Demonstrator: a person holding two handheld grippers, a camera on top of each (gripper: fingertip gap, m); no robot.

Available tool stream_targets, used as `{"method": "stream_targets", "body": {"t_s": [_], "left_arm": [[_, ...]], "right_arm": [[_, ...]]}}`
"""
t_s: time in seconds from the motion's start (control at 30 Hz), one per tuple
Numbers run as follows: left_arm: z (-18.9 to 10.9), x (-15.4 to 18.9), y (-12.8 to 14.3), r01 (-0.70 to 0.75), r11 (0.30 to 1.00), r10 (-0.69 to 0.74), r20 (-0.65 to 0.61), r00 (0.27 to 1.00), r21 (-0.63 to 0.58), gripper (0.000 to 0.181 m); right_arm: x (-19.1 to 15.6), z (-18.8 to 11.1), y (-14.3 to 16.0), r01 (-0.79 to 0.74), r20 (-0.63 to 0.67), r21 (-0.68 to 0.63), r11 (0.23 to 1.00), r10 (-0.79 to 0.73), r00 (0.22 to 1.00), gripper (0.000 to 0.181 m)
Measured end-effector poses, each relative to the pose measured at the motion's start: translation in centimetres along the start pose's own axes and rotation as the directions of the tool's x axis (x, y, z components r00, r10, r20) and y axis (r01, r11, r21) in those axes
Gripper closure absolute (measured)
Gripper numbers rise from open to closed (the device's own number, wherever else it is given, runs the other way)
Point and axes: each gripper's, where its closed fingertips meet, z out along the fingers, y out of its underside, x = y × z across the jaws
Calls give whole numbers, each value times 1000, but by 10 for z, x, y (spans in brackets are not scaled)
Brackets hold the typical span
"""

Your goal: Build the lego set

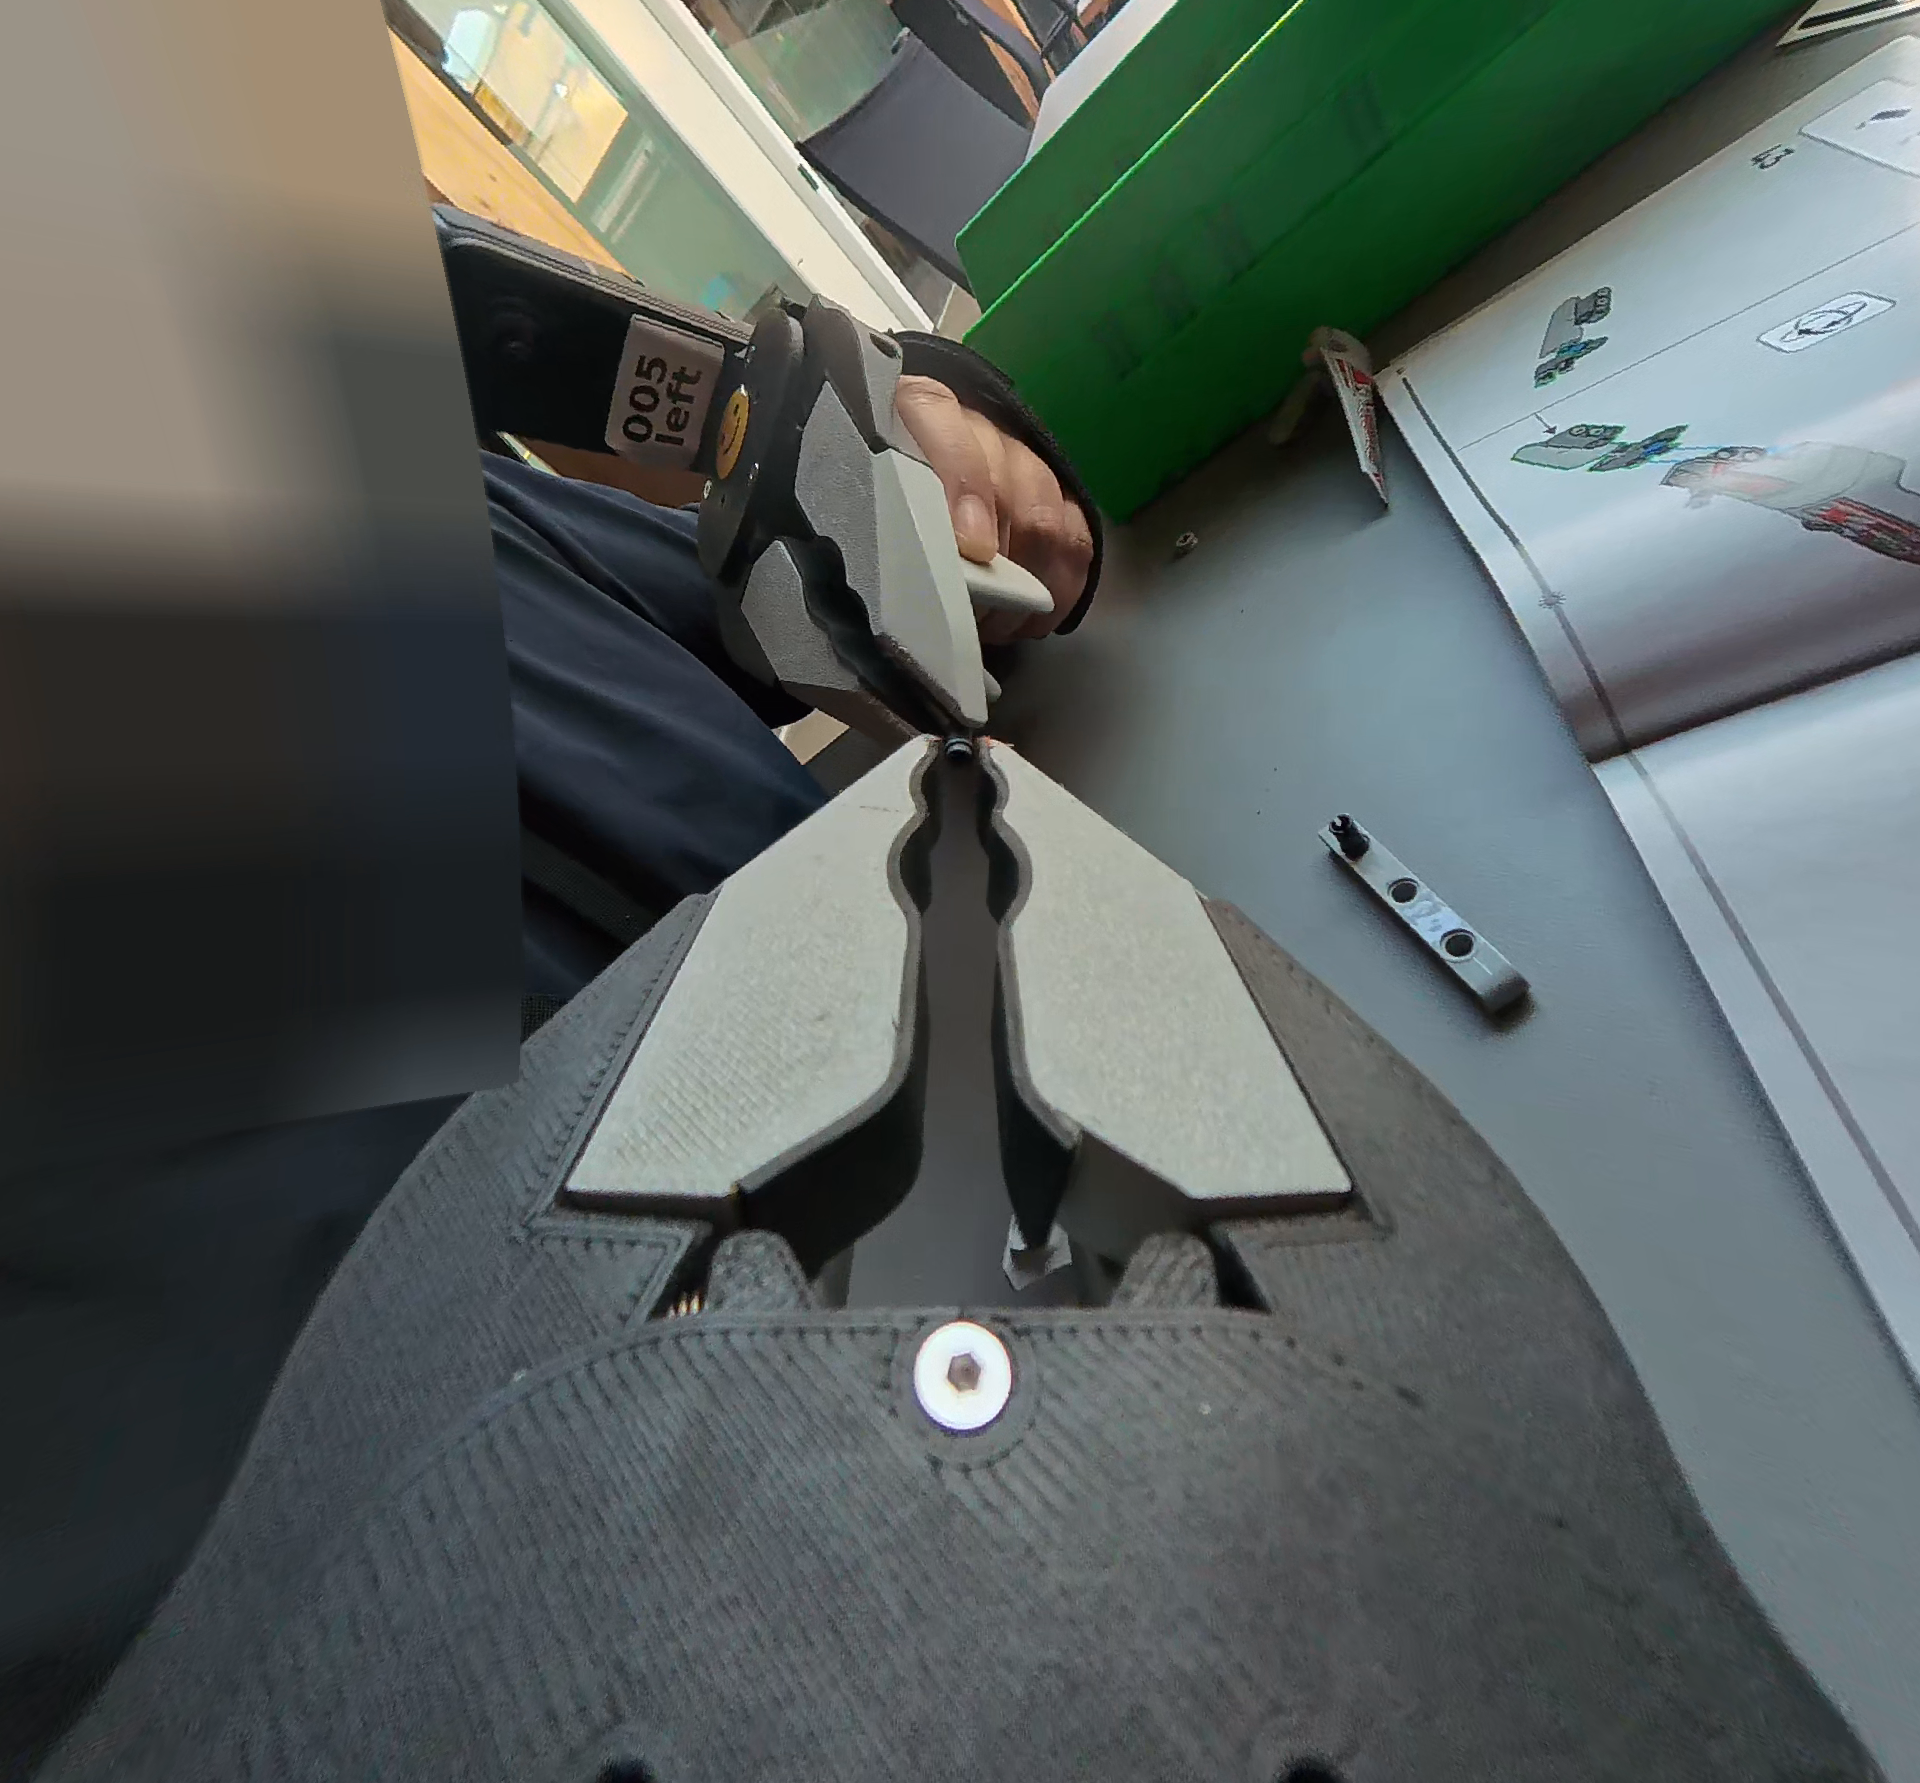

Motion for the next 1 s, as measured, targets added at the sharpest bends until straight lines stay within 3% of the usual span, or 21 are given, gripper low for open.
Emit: {"method": "stream_targets", "body": {"t_s": [0.17, 0.4, 0.6, 0.73, 1.0], "left_arm": [[3, 0, 3, 31, 999, -31, -4, 999, -13, 181], [6, -6, 15, 109, 992, -108, 8, 994, -69, 170], [13, -14, 49, 177, 956, -172, 43, 984, -234, 164], [16, -13, 68, 221, 923, -221, 37, 975, -315, 162], [17, -27, 76, 280, 898, -269, 79, 960, -339, 164]], "right_arm": [[3, -1, 1, 28, -40, -15, 999, -29, 999, 180], [23, -16, 5, 116, -202, -64, 991, -127, 971, 180], [48, -41, 9, 188, -391, -147, 971, -232, 891, 179], [51, -50, 7, 210, -426, -158, 965, -258, 867, 179], [67, -56, 23, 222, -493, -292, 930, -345, 799, 179]]}}
